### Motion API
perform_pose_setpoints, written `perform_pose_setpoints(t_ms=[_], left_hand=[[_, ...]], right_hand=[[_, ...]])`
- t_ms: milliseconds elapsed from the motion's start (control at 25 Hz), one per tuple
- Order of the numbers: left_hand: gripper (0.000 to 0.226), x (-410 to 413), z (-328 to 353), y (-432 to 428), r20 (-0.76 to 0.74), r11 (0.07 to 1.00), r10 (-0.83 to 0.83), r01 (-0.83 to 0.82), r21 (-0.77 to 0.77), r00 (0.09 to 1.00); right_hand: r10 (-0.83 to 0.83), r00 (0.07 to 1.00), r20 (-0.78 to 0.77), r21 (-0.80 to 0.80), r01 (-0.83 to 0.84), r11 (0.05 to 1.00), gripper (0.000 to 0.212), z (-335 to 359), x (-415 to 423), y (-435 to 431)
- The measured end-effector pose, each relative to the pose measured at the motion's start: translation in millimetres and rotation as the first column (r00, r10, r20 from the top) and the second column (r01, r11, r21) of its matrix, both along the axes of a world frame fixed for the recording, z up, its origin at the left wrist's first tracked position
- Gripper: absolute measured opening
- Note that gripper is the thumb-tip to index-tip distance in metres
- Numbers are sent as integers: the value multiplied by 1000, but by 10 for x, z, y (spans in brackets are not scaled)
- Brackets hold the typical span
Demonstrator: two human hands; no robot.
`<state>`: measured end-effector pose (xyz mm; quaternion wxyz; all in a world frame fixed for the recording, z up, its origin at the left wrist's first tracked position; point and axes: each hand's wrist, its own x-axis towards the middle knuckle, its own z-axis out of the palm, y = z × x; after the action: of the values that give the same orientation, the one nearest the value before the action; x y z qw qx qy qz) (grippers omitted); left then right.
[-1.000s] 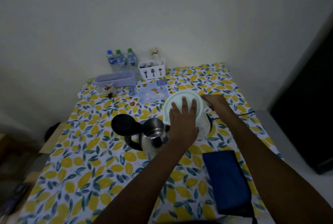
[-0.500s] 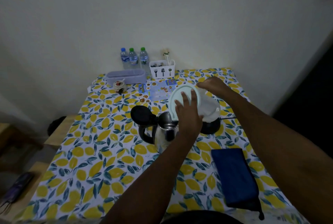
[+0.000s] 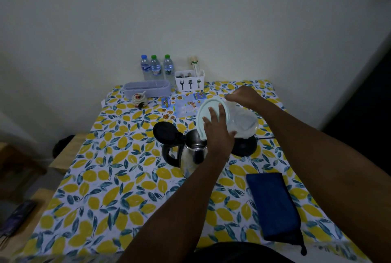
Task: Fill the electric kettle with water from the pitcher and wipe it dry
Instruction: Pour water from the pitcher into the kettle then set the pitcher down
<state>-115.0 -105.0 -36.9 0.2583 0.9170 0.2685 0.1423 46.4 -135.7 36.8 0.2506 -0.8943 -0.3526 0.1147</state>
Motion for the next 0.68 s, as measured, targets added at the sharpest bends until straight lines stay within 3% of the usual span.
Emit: perform_pose_setpoints(t_ms=[680], left_hand=[[101,14,-12,-28,59,998,57,-54,-41,997]], right_hand=[[37,997,68,-36,-35,999,48,104,-16,98]])
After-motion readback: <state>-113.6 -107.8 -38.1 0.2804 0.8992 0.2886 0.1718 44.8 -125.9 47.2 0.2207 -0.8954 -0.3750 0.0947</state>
